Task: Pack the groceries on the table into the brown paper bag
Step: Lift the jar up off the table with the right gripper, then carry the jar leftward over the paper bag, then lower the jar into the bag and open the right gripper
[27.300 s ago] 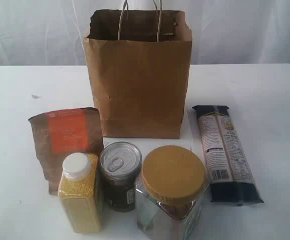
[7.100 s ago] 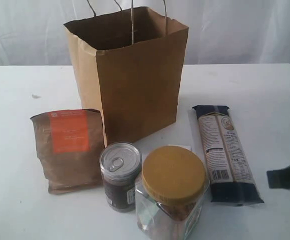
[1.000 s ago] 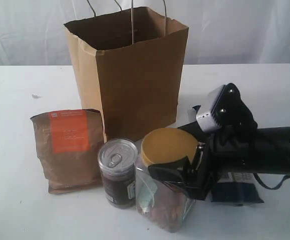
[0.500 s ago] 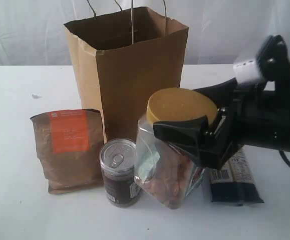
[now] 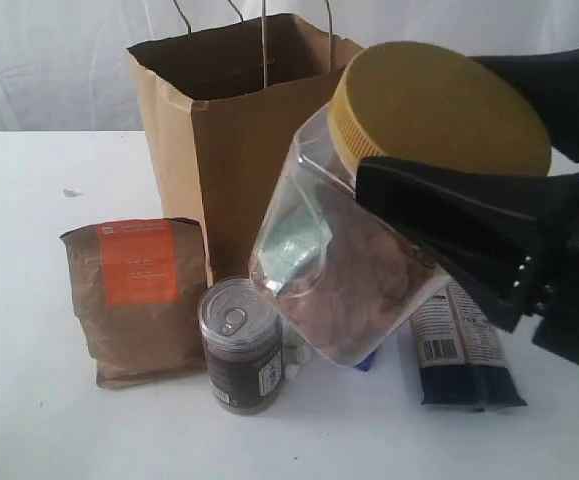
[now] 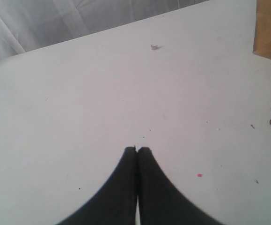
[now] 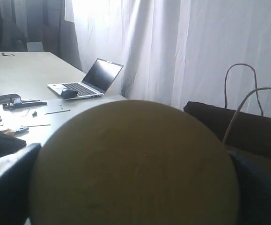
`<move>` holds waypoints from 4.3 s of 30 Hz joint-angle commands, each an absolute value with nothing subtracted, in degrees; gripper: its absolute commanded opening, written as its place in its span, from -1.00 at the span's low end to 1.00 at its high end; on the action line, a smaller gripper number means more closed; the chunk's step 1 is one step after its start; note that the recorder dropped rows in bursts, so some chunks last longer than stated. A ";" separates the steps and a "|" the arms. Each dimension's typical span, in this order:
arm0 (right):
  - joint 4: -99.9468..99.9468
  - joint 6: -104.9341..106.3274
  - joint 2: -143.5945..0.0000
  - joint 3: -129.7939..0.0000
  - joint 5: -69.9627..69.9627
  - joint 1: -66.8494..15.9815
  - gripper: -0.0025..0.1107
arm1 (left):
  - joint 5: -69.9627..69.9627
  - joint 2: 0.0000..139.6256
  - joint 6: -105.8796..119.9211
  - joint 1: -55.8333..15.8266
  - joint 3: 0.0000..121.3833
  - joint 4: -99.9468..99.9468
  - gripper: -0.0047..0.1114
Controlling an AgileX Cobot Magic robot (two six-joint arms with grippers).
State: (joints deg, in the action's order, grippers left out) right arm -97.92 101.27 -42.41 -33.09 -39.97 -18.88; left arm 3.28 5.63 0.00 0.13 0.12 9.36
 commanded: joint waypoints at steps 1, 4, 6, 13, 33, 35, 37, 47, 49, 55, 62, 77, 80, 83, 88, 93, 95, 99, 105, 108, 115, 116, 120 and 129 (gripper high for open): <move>-99.95 101.21 -41.42 -34.92 -39.31 -18.92 -0.54 | 3.05 5.36 0.00 -0.13 0.00 9.44 -0.92; -99.95 102.33 -43.17 -36.97 -34.47 -18.92 -0.54 | 3.05 5.36 0.00 -0.13 0.00 9.44 -0.92; -99.95 103.27 -44.87 -39.35 -29.31 -18.92 -0.54 | 3.05 5.36 0.00 -0.13 0.00 9.44 -0.92; -99.95 102.49 -52.53 -52.43 -8.55 -18.92 -0.54 | 3.05 5.36 0.00 -0.13 0.00 9.44 -0.92; -99.95 100.00 -81.18 -80.07 -13.60 -18.92 -0.54 | 3.03 5.36 0.00 -0.86 0.00 9.44 -0.92; -99.95 100.21 -82.49 -81.28 -18.75 -18.92 -0.54 | 3.03 5.36 0.00 -1.54 0.00 9.44 -0.92; -99.95 100.66 -83.49 -82.06 -21.88 -18.92 -0.54 | 3.03 5.36 0.00 -2.00 0.00 9.44 -0.92; -99.95 104.05 -84.56 -83.43 -25.07 -18.92 -0.54 | 3.03 5.36 0.00 -2.75 0.00 9.44 -0.92; -99.95 104.05 -84.66 -84.26 -28.47 -18.92 -0.54 | 3.03 5.36 0.00 -2.75 0.00 9.44 -0.92; -99.95 104.77 -84.66 -85.98 -37.06 -22.56 -0.54 | 3.03 5.36 0.00 -2.75 0.00 9.44 -0.92; -99.95 116.26 -87.49 -86.57 -33.51 -30.80 -0.54 | 3.03 5.36 0.00 -2.75 0.00 9.44 -0.92; -99.95 122.74 -97.29 -93.39 -15.60 -35.36 -0.54 | 3.03 5.36 0.00 -2.75 0.00 9.44 -0.92; -99.95 122.37 -96.66 -93.39 -13.56 -35.36 -0.54 | 3.03 5.36 0.00 -2.75 0.00 9.44 -0.92; -99.95 119.11 -96.10 -93.05 -12.68 -35.36 -0.54 | 3.03 5.36 0.00 -2.75 0.00 9.44 -0.92; -99.95 115.90 -94.40 -90.07 -1.51 -35.36 -0.54 | 3.03 5.36 0.00 -2.75 0.00 9.44 -0.92; -99.95 114.18 -94.76 -88.56 -0.49 -35.36 -0.53 | 3.03 5.36 0.00 -2.75 0.00 9.44 -0.92; -99.95 113.83 -95.57 -88.56 -1.21 -35.36 -0.51 | 3.03 5.36 0.00 -2.75 0.00 9.44 -0.92; -99.95 113.45 -97.60 -88.56 -1.11 -35.36 -0.28 | 3.03 5.36 0.00 -2.75 0.00 9.44 -0.92; -99.95 106.89 -98.90 -88.56 4.53 -35.36 -0.10 | 3.03 5.36 0.00 -2.75 0.00 9.44 -0.92; -99.95 104.77 -99.05 -88.56 9.02 -35.36 -0.10 | 3.03 5.36 0.00 -2.75 0.00 9.44 -0.92; -99.95 97.16 -99.05 -88.56 16.21 -35.36 -0.10 | 3.03 5.36 0.00 -2.75 0.00 9.44 -0.92; -99.95 97.17 -99.05 -88.56 16.10 -35.36 -0.10 | 3.03 5.36 0.00 -2.75 0.00 9.44 -0.92; -99.95 97.17 -99.16 -88.56 15.25 -35.36 -0.09 | 3.03 5.36 0.00 -2.75 0.00 9.44 -0.92; -99.95 97.27 -99.52 -88.56 15.15 -35.36 0.45 | 3.03 5.36 0.00 -2.75 0.00 9.44 -0.92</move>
